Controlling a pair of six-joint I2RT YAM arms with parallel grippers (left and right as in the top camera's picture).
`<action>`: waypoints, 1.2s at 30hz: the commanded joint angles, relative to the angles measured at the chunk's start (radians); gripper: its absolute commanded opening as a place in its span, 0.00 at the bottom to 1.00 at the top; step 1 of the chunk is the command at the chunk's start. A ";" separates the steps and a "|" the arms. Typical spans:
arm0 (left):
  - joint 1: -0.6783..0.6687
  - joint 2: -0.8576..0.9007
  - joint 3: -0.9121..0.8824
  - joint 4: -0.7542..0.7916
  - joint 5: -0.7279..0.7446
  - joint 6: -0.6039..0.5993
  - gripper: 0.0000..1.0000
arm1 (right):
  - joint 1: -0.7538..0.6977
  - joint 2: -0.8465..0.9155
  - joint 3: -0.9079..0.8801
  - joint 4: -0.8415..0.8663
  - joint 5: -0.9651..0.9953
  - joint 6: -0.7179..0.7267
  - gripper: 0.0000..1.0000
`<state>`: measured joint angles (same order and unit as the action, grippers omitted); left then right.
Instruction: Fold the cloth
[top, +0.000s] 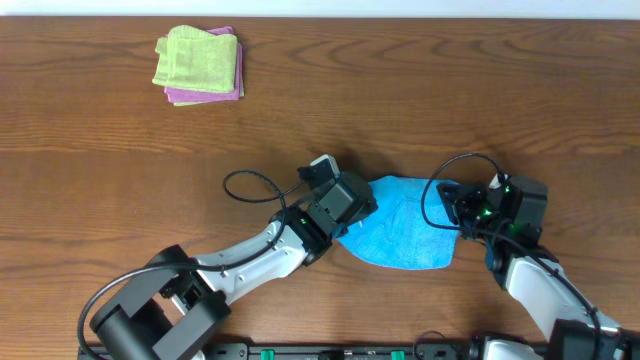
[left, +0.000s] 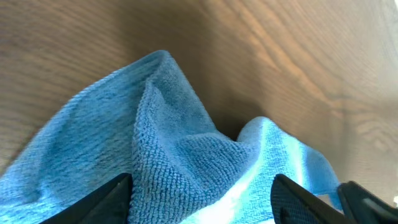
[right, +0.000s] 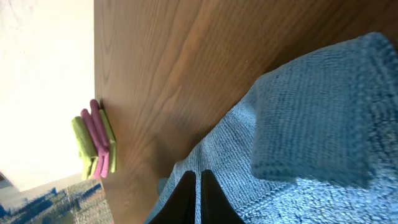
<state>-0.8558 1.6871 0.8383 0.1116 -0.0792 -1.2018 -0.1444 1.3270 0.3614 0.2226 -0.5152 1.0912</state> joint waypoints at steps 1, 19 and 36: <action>0.006 0.007 -0.002 0.040 0.026 0.013 0.62 | 0.008 0.005 0.009 0.002 0.002 -0.015 0.05; 0.006 0.010 -0.002 0.129 -0.116 -0.011 0.16 | 0.021 0.005 0.009 -0.057 -0.035 -0.139 0.06; 0.004 0.073 -0.002 0.130 0.002 -0.013 0.75 | 0.021 0.005 0.009 -0.055 -0.035 -0.151 0.06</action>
<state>-0.8536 1.7348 0.8383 0.2398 -0.1024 -1.2156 -0.1299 1.3270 0.3614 0.1688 -0.5430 0.9588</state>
